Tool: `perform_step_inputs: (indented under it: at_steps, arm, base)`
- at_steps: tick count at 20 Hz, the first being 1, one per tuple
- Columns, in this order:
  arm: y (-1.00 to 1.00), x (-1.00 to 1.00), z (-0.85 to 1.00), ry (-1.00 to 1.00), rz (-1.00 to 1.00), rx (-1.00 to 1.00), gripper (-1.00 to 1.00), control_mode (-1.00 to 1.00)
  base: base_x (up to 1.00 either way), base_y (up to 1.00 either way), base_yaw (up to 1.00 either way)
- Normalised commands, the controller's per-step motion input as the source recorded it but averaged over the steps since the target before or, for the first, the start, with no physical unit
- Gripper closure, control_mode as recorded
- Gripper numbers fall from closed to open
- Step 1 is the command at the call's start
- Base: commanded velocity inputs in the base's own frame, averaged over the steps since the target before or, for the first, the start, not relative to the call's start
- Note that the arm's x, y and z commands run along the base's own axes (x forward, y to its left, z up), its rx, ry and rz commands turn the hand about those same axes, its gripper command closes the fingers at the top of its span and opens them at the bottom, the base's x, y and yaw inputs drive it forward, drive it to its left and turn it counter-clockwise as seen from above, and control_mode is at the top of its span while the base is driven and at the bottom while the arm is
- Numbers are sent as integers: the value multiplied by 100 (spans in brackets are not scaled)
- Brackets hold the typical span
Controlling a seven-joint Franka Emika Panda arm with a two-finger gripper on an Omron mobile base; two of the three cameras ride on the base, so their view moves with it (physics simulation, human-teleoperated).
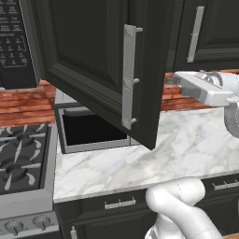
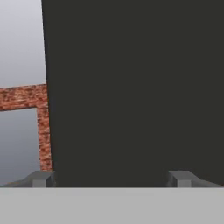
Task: Get the candle and the beer from the cabinet and move them to the dining counter.
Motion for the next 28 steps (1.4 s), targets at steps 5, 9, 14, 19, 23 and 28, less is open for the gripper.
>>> perform_step_inputs:
  at_steps: [5, 9, 14, 19, 23, 28]
  arm:
    - [51, 29, -4, -1, 7, -9, -100, -100]
    - [56, 12, -12, -6, 16, -11, -100, -100]
    - [85, -3, -2, -2, 21, -11, -100, -100]
    - [94, -8, 0, 0, 21, -4, -100, -100]
    - [75, -4, 0, 0, 14, -1, -100, -100]
    - [27, 0, 0, -4, 8, 0, -100, -100]
  base:
    - [0, 0, 0]
    - [0, 0, 0]
    - [0, 0, 0]
    - [0, 0, 0]
    - [0, 0, 0]
    - [0, 0, 0]
